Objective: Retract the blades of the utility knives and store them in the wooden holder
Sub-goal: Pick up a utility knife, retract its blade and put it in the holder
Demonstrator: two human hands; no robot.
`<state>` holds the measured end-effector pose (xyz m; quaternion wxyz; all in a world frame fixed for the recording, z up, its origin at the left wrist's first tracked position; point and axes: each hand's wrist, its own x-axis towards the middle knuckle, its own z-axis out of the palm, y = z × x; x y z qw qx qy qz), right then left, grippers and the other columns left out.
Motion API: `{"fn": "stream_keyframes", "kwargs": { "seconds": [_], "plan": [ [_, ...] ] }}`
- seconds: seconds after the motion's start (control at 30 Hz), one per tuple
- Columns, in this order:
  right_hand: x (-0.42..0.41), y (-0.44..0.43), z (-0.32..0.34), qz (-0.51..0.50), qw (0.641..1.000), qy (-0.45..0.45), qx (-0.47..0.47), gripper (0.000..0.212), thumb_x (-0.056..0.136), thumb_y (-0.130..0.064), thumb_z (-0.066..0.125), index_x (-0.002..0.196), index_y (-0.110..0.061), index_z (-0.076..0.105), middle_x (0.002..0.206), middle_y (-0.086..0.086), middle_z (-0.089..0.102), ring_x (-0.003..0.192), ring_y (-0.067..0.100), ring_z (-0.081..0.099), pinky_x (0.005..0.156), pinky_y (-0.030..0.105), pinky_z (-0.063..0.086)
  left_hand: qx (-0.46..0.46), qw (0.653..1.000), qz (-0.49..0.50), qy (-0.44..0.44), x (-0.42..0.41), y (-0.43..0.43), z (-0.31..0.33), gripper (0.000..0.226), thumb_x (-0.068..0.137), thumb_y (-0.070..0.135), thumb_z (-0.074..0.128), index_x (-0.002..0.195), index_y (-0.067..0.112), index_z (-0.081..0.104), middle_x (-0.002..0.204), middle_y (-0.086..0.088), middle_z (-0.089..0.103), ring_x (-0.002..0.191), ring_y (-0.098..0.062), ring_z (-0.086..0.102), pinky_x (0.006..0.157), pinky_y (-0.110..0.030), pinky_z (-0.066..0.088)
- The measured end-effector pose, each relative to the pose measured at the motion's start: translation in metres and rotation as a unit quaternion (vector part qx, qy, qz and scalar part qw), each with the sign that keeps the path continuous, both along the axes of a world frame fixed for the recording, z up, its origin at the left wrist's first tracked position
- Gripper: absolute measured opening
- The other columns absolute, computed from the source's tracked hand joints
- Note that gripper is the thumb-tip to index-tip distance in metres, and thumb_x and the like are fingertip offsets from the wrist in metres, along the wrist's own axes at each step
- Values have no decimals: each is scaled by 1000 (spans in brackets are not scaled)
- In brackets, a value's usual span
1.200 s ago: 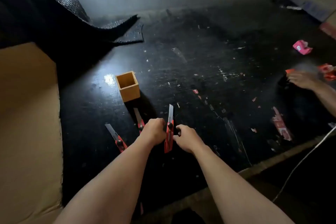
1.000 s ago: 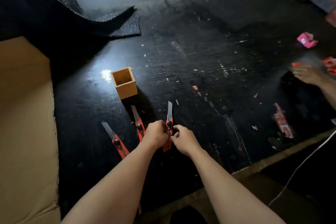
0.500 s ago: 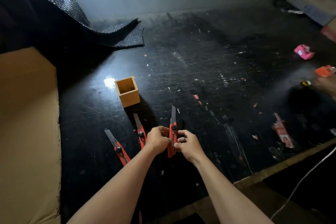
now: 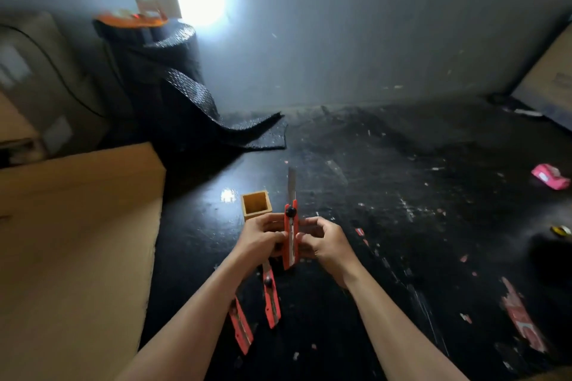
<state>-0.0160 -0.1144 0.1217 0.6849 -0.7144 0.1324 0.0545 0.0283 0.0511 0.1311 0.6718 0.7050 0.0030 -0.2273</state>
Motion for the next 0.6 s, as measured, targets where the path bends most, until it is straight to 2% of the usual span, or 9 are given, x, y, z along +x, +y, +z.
{"fn": "stream_keyframes", "kwargs": {
  "seconds": [0.07,0.17,0.3,0.43,0.5,0.6],
  "plan": [
    [13,2,19,20,1000,-20,8,18,94,-1,68,113,-2,68,106,21,77,96,34,78,85,45,65,-18,1000,17,-11,4,4,22,35,90,-16,61,118,4,69,95,-9,78,74,-19,77,65,-33,66],
    [32,4,48,52,997,-47,28,16,94,2,68,110,4,69,100,18,78,86,26,78,78,35,65,-57,997,37,-37,11,12,54,38,90,-17,59,120,6,69,98,-10,79,71,-19,78,64,-33,65],
    [52,8,92,84,993,-77,34,18,89,1,72,106,5,69,93,16,76,77,21,76,72,30,64,-87,991,54,-88,16,21,94,34,91,-12,63,119,7,71,94,-5,82,71,-18,78,60,-31,63],
    [73,14,129,84,982,-171,-20,11,92,-6,73,102,-1,73,93,19,78,78,23,78,73,31,66,-78,983,76,-149,24,27,127,37,90,-13,65,120,7,72,98,-9,82,80,-21,80,65,-31,64],
    [82,20,145,72,972,-216,-63,14,95,-14,72,105,-5,73,95,16,79,81,22,78,74,31,66,-65,978,83,-179,28,29,139,38,90,-15,63,119,7,73,99,-12,82,82,-23,80,67,-31,64],
    [92,29,168,54,956,-263,-121,30,94,-44,66,106,-17,70,94,1,79,81,17,79,71,27,65,-51,970,101,-214,35,32,155,34,91,-15,62,115,6,74,98,-14,81,85,-28,81,72,-38,66]
  ]
}}
